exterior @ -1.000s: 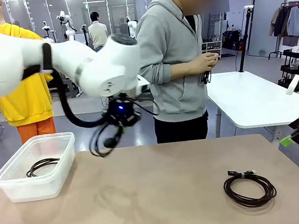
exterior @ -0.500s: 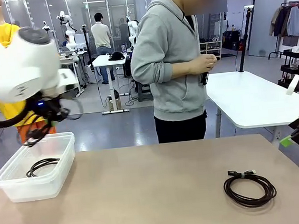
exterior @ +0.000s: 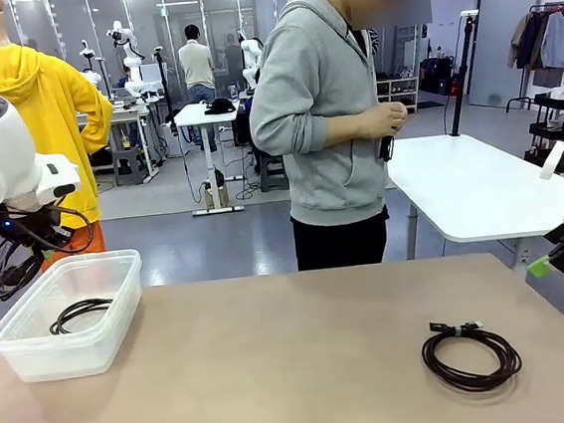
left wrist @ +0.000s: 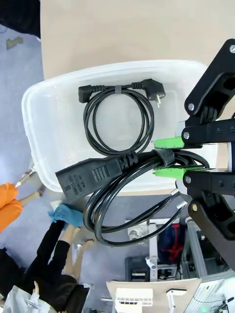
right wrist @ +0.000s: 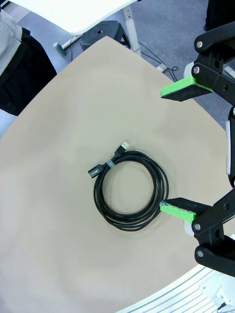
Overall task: Organize and store the cables.
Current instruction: Place the Power Cable into the Organizing box.
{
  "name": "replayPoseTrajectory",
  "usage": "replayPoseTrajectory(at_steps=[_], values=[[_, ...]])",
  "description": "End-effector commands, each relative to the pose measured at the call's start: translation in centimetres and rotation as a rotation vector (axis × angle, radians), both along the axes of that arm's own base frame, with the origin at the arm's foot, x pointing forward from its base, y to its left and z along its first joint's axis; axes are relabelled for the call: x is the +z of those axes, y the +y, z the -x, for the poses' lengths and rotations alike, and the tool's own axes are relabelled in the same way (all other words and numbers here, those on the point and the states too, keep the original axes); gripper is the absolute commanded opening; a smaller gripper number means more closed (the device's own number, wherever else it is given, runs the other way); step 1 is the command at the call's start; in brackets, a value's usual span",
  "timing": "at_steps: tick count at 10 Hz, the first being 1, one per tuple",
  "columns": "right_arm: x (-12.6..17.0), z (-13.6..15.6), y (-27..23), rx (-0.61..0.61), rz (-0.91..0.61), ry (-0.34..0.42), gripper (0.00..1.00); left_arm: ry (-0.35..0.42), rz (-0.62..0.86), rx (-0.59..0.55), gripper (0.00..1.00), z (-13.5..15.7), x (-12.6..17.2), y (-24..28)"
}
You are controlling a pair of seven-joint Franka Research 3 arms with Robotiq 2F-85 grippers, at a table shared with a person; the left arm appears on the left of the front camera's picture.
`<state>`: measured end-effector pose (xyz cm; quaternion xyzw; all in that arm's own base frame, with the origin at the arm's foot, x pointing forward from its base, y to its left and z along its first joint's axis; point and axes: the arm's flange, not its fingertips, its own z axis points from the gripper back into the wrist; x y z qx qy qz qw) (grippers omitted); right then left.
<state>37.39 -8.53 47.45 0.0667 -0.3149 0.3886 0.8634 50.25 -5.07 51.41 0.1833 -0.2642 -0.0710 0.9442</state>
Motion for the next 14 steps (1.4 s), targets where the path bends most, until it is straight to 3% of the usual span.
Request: replayPoseTrajectory(at_steps=[1, 3, 4, 6, 9, 10, 13, 14], values=[[0.1, 0.0, 0.3, -0.018, 0.002, 0.02, 1.0, 0.002, -0.022, -0.019, 0.18, 0.1, 0.0, -0.5], [0.1, 0.0, 0.3, -0.018, 0.002, 0.02, 1.0, 0.003, -0.003, -0.005, 0.18, 0.0, -0.2, -0.3], [0.1, 0.0, 0.3, -0.018, 0.002, 0.02, 1.0, 0.068, 0.004, -0.004, 0.18, -2.2, -1.8, -0.5], [0.1, 0.0, 0.3, -0.018, 0.002, 0.02, 1.0, 0.074, 0.121, -0.074, 0.18, -4.9, -4.5, -0.5], [0.1, 0.0, 0.3, -0.018, 0.002, 0.02, 1.0, 0.191, 0.194, -0.008, 0.18, -8.5, -8.7, 0.0], [0.1, 0.0, 0.3, -0.018, 0.002, 0.02, 1.0, 0.219, 0.201, -0.007, 0.33, -8.8, -9.5, 0.1], [0.1, 0.0, 0.3, -0.018, 0.002, 0.02, 1.0, 0.202, 0.199, -0.023, 0.93, -8.6, -9.0, 0.2], [0.1, 0.0, 0.3, -0.018, 0.002, 0.02, 1.0, 0.198, 0.212, -0.028, 1.0, -8.2, -8.8, 0.3]])
